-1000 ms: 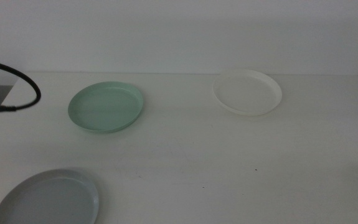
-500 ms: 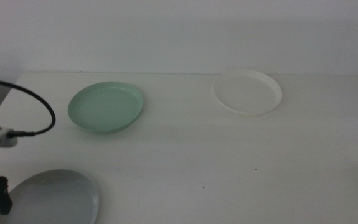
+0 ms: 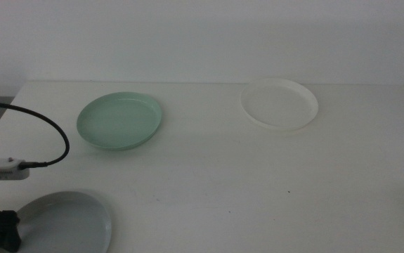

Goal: Stack the three bowls on top of each other.

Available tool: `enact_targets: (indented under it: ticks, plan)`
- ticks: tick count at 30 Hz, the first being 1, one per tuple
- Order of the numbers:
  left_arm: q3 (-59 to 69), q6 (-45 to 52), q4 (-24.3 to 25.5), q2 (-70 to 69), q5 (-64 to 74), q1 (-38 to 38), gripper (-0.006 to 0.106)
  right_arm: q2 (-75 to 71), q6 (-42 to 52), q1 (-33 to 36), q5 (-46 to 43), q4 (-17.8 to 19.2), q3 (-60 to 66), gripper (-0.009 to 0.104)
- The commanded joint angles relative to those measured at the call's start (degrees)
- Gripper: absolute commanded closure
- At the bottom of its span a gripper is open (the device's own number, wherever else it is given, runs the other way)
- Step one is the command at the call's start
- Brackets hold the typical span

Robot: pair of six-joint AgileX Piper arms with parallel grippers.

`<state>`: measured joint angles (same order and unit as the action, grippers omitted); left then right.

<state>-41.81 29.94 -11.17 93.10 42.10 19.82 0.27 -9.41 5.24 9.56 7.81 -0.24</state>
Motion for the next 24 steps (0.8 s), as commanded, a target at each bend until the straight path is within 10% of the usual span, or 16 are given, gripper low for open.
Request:
enact_targets:
  ticks: [1,12,24]
  plan:
    - [0.1,-0.1,-1.2,0.8,-0.3,0.1,0.022,-0.3,0.2,-0.3,-0.4,0.5,0.2,0.003]
    - [0.0,-6.8,-0.7,0.9,3.4,0.1,0.102,-0.3,0.2,-0.3,-0.4,0.5,0.2,0.003]
    - [-1.8,-5.8,-2.3,-0.4,10.8,0.1,0.102,-0.3,0.2,-0.3,-0.4,0.5,0.2,0.003]
